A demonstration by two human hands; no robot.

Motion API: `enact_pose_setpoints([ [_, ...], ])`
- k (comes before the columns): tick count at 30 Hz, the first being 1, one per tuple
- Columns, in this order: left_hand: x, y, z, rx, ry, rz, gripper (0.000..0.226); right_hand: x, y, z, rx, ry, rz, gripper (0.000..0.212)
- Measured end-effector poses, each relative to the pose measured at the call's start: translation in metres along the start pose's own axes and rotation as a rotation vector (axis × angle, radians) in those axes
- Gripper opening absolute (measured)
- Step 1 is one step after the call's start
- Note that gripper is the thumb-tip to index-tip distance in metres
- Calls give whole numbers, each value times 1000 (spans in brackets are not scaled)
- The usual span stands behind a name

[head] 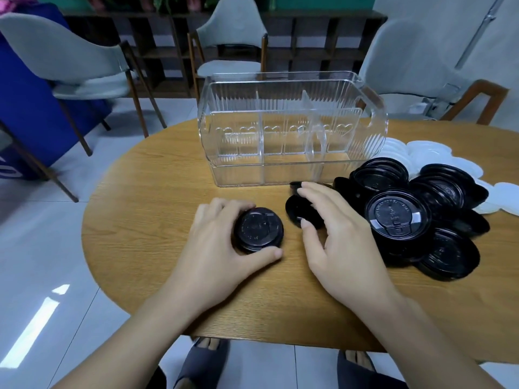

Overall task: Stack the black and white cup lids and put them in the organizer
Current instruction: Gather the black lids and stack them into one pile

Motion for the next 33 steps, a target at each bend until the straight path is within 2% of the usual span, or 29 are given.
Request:
enact_pose_setpoints([
  [4,6,5,-6,9,70,140,94,6,-2,0,-11,7,-87,40],
  [10,5,6,0,24,152,90,104,10,-4,2,-7,5,-258,35],
  [15,1,4,5,3,126,0,95,15,-7,5,-16,3,-364,17],
  [18,4,1,5,23,129,13,92,16,-6,9,-28,4,-341,4],
  [22,4,-1,6,23,91,-15,90,9,5,9,33,-78,-93,5],
  [27,-5,-5,8,-12,-24,-145,85,3,14,9,200,-169,462,12],
  [33,-6,-15,6,38,-108,-301,91,21,4,7,426,-97,1029,20],
])
Point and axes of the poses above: each hand's wrist, its own z-axis towards the middle knuckle, its own x-axis out of the palm, y = z × x, the point moved 4 cm from there along z, towards the middle knuckle, and after that the axes turned 15 degrees about z, right-handed, at the moved point
